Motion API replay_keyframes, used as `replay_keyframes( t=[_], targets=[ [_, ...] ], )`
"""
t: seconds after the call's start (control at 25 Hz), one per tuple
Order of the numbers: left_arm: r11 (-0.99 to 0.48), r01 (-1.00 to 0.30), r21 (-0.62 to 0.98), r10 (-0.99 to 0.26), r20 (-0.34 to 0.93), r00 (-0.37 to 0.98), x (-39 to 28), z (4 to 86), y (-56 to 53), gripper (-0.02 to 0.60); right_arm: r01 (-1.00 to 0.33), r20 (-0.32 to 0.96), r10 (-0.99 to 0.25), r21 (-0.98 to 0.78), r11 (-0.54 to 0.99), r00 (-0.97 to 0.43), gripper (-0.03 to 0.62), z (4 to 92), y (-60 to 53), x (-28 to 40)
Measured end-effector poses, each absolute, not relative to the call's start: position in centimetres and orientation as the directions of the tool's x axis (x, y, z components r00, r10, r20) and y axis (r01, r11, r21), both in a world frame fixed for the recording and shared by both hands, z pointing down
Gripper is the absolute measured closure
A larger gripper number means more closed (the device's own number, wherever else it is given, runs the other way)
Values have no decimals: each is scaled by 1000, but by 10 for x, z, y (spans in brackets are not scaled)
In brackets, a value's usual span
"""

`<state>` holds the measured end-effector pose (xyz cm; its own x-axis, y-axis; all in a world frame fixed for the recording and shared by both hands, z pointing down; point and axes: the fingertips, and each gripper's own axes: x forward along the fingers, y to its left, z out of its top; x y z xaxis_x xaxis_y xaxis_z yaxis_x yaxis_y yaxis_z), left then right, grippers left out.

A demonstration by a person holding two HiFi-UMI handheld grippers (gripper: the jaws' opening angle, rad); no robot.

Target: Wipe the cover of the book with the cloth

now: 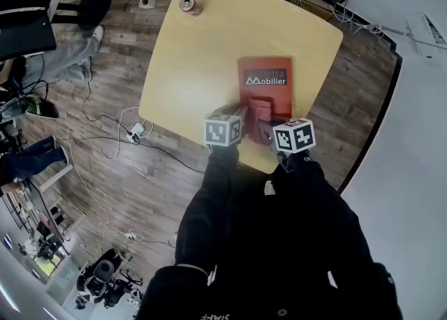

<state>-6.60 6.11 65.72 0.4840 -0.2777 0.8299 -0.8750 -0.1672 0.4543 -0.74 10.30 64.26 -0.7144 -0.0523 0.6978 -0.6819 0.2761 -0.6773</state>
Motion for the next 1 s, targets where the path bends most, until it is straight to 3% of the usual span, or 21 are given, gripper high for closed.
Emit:
replay_keyframes(
  t=[1.0],
  targets=[
    [-143, -906, 399, -292, 858, 423, -64, 656, 62, 476, -742, 744, -121, -611, 277, -657, 516, 640, 104, 84]
  ],
)
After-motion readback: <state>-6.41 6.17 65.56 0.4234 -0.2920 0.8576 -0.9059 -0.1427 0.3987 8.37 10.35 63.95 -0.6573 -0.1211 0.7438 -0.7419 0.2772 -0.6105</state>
